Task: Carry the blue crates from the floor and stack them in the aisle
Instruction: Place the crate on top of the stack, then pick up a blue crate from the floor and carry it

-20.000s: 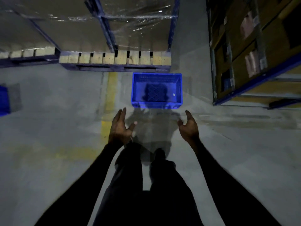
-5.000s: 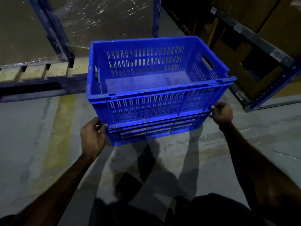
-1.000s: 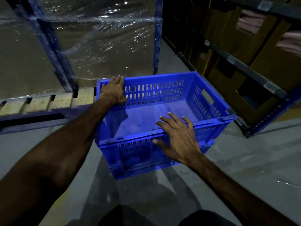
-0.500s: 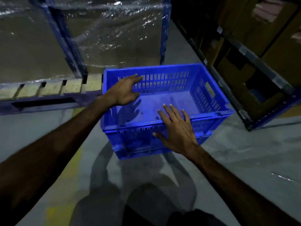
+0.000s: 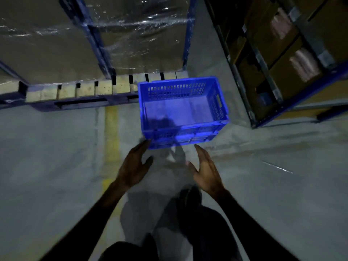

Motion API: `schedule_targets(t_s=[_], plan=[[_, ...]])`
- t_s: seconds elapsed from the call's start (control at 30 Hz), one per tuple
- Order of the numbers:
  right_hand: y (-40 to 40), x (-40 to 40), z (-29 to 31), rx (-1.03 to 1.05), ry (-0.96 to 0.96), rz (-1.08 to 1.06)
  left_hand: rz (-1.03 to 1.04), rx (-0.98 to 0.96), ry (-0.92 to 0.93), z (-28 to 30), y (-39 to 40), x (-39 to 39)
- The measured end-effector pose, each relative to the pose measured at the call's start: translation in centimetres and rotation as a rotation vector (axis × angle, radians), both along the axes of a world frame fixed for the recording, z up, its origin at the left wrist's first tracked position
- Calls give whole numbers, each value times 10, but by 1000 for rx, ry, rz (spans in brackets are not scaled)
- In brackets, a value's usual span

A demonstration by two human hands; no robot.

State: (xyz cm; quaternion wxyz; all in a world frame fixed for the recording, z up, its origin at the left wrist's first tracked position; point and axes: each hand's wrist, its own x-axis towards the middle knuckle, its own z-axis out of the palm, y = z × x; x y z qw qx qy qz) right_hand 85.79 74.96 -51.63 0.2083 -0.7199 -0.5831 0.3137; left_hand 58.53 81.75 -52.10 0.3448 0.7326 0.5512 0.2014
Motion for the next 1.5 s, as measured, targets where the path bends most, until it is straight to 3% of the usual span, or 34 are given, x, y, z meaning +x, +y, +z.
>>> schedule_targets(t_s=[0.2, 0.47, 0.93, 1.17, 1.5], plan=[[-98, -36, 133, -12, 244, -260, 203, -213, -91, 142, -125, -30], [-203, -22, 256, -57, 231, -309, 381, -209, -88, 256, -265, -60], [-268, -27, 308, 41, 242, 153, 754, -57, -158, 308, -453, -49], [-306, -89, 322, 43, 222, 463, 934, 10, -131, 327, -521, -91], [-364, -248, 333, 11, 228, 631, 1184, 67, -148, 329, -635, -211]])
